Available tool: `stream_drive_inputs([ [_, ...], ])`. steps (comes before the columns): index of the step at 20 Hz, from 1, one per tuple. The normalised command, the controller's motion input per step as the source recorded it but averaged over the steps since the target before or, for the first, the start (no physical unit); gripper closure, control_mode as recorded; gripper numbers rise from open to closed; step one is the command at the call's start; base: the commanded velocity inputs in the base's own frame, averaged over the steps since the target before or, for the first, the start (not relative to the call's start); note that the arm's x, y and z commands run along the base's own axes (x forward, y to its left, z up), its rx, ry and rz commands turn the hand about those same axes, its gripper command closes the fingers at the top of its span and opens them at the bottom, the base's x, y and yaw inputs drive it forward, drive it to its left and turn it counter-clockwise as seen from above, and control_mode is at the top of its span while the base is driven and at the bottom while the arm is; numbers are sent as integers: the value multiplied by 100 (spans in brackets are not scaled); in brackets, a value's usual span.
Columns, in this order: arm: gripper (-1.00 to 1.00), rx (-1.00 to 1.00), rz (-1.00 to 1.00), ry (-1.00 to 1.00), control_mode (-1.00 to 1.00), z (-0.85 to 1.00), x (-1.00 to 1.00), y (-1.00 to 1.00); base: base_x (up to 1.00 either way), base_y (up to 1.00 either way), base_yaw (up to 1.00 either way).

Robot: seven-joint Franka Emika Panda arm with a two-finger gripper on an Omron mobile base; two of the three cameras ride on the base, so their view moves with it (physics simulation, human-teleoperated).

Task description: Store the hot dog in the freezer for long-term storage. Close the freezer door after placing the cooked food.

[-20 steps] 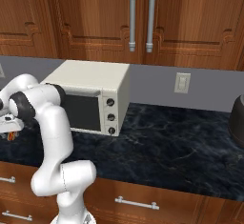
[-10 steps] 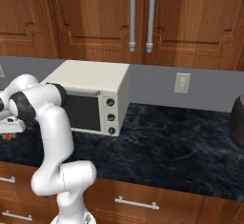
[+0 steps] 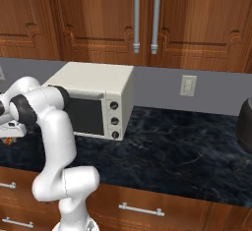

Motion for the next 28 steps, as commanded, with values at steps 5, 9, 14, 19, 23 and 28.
stream_drive_inputs([
  [5,100,0,2,-6,-100,2,-1,-46,0,0,0],
  [9,100,0,2,-1,-100,21,-31,-71,0,0,0],
  [14,100,0,3,0,-100,30,-55,-28,0,0,0],
  [19,100,9,10,0,-100,50,-66,-48,0,0,0],
  [23,100,8,13,0,-100,55,-64,-69,0,0,0],
  [28,100,6,9,0,-100,57,-50,-70,0,0,0],
])
